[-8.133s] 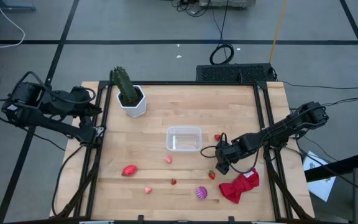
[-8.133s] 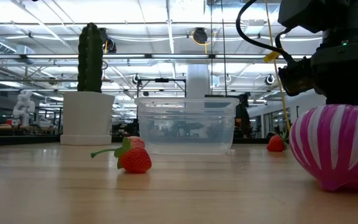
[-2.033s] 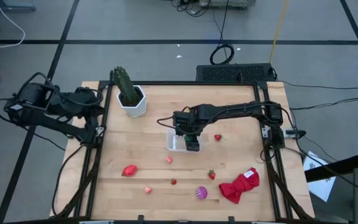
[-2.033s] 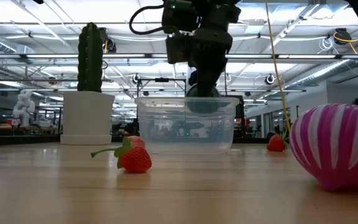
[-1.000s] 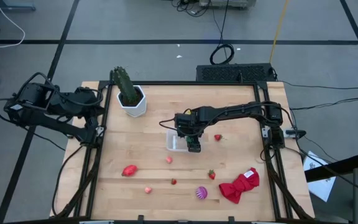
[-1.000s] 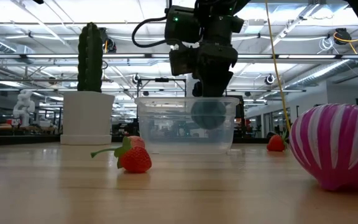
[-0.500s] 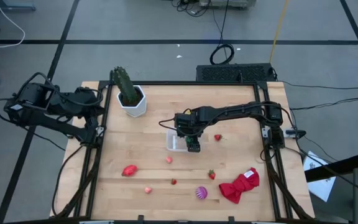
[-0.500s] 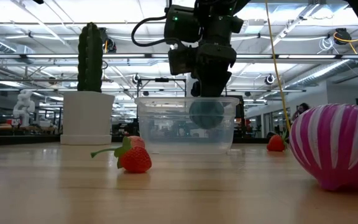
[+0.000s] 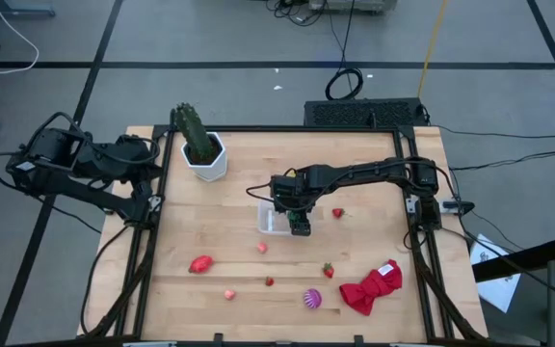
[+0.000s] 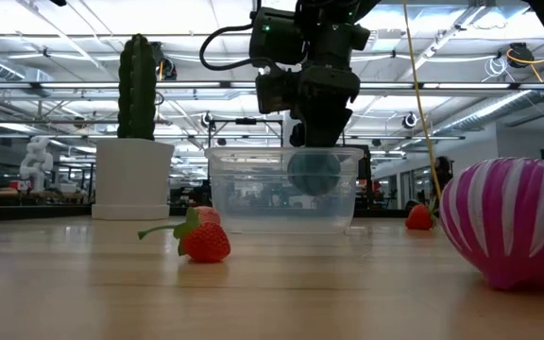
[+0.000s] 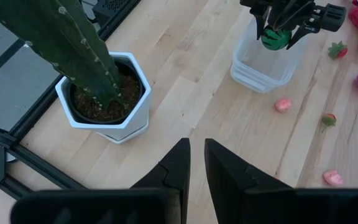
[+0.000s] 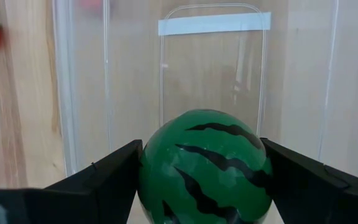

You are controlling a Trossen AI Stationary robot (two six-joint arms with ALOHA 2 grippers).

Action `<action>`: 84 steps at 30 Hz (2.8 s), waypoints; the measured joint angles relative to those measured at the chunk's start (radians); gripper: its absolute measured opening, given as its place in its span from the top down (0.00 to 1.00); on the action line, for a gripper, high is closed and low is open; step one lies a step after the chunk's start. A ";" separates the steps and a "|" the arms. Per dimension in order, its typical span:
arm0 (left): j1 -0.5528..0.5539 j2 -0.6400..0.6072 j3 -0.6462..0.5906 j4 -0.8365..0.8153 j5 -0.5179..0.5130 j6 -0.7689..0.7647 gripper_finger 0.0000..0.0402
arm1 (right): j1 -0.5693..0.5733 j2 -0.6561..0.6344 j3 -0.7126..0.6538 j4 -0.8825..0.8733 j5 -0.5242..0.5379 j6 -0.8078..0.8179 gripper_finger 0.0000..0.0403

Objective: Pick and placing Produce into tupperware
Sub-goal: Put the watermelon into the transparent bin, then put the top strawberry into the transparent bin

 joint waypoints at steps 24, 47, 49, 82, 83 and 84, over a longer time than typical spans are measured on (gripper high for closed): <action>0.000 0.000 0.000 0.000 0.000 0.000 0.87 | 0.000 -0.002 -0.036 0.013 0.000 -0.008 0.26; 0.000 0.000 0.000 0.000 0.000 0.000 0.87 | 0.000 -0.002 -0.040 0.039 -0.003 -0.022 0.14; 0.000 0.000 0.000 0.000 0.000 0.000 0.87 | 0.000 -0.002 -0.040 0.053 -0.003 -0.016 0.12; 0.000 0.048 0.000 0.003 -0.026 0.021 0.87 | 0.028 -0.146 0.323 -0.605 0.099 -0.059 0.11; 0.000 0.048 0.000 0.004 -0.026 0.021 0.87 | 0.028 -0.152 0.323 -0.630 0.114 -0.050 0.11; 0.000 0.047 0.000 0.003 -0.026 0.021 0.87 | 0.027 -0.156 0.319 -0.642 0.129 -0.039 0.11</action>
